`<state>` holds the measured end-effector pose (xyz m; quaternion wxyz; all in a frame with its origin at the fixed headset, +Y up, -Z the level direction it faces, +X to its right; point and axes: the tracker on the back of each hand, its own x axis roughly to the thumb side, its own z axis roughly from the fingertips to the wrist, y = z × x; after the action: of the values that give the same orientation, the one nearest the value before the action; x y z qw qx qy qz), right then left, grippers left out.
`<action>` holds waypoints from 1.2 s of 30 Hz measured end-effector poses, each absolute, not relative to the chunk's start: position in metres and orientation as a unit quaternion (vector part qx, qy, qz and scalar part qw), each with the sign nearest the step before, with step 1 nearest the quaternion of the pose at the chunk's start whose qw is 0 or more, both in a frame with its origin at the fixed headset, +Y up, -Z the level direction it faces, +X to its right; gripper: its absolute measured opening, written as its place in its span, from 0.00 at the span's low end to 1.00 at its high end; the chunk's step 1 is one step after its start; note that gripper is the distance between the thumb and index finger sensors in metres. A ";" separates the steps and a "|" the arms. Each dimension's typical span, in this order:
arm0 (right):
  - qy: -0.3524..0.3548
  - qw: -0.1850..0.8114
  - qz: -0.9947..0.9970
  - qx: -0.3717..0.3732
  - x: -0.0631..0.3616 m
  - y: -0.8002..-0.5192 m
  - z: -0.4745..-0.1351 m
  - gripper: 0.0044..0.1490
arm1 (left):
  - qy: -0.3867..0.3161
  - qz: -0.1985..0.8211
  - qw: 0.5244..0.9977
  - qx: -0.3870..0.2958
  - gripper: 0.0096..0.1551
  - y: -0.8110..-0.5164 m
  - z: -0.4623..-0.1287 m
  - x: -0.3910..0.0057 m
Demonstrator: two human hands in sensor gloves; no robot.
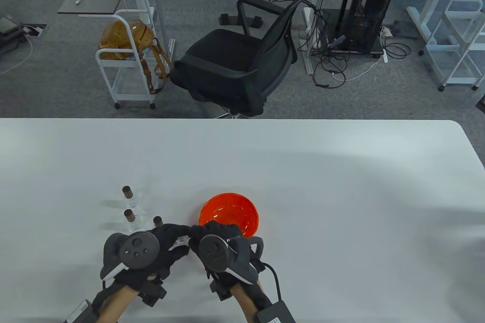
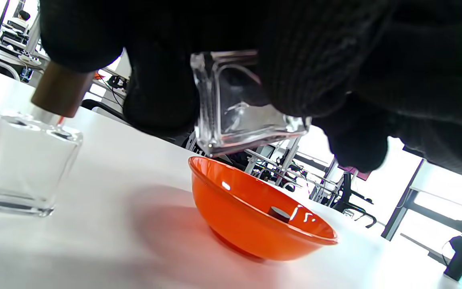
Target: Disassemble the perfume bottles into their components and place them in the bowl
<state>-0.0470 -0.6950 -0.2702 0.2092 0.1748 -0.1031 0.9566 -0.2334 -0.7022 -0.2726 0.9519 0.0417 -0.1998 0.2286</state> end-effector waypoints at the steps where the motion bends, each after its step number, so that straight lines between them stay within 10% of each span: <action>1: -0.099 0.214 0.956 0.175 -0.047 -0.695 -0.270 0.30 | -0.197 0.230 0.952 0.043 0.30 -0.702 -0.273 -0.235; 36: -0.098 0.236 0.952 0.169 -0.045 -0.691 -0.269 0.29 | -0.198 0.239 0.950 0.042 0.30 -0.701 -0.272 -0.236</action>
<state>-0.0453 -0.6909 -0.2689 0.2356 0.1687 -0.0984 0.9520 -0.2362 -0.7011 -0.2717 0.9497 0.0420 -0.1977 0.2392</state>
